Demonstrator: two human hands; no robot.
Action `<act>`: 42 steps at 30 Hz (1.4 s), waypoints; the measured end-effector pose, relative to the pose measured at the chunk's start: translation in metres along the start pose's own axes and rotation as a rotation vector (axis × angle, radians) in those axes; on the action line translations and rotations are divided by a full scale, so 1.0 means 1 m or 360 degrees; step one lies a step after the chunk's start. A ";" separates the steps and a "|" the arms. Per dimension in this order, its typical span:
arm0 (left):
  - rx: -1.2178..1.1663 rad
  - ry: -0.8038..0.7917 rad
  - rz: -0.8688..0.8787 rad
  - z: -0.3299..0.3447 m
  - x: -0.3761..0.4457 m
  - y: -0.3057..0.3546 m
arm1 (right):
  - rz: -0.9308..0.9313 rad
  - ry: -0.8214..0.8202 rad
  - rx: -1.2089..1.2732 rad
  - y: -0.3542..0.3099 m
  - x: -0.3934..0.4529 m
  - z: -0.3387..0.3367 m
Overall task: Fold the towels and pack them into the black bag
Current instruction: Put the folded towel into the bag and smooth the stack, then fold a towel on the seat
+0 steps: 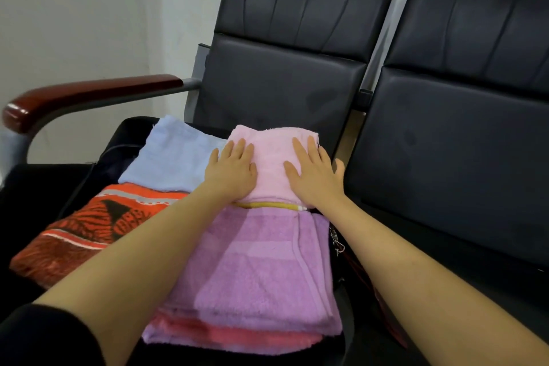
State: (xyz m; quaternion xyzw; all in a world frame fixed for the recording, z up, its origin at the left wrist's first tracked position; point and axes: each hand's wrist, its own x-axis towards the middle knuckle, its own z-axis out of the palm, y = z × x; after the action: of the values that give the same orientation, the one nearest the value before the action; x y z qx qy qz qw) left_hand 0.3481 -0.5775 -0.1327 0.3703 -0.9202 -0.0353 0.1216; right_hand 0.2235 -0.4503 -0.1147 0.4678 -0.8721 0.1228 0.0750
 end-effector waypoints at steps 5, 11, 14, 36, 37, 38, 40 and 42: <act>-0.0242 0.0329 0.0003 -0.014 -0.025 0.026 | 0.0024 0.0218 0.0370 0.005 -0.024 -0.015; -0.0442 0.0354 0.0258 -0.035 -0.064 0.094 | 0.0189 0.0375 0.0677 0.051 -0.081 -0.047; -0.0575 0.0354 0.0414 -0.034 -0.085 0.148 | 0.0313 0.0429 0.0779 0.094 -0.122 -0.060; -0.1068 -0.0643 0.1322 0.075 -0.246 0.578 | 0.1645 0.0939 0.0557 0.441 -0.430 -0.112; -0.1076 -0.0654 0.1353 0.079 -0.250 0.591 | 0.1672 0.0922 0.0465 0.450 -0.440 -0.109; -0.1084 -0.0667 0.1380 0.084 -0.254 0.604 | 0.1695 0.0904 0.0331 0.459 -0.449 -0.107; -0.1072 -0.0706 0.1424 0.091 -0.260 0.629 | 0.1717 0.0866 0.0004 0.477 -0.464 -0.102; -0.1068 -0.0722 0.1481 0.097 -0.265 0.650 | 0.1790 0.0793 -0.0183 0.491 -0.475 -0.098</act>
State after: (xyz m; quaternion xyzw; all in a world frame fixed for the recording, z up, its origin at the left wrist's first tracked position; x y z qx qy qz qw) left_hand 0.0710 0.0736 -0.1787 -0.1453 -0.9270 -0.3440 0.0354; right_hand 0.0775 0.2172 -0.2084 -0.1113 -0.9466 0.2018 0.2255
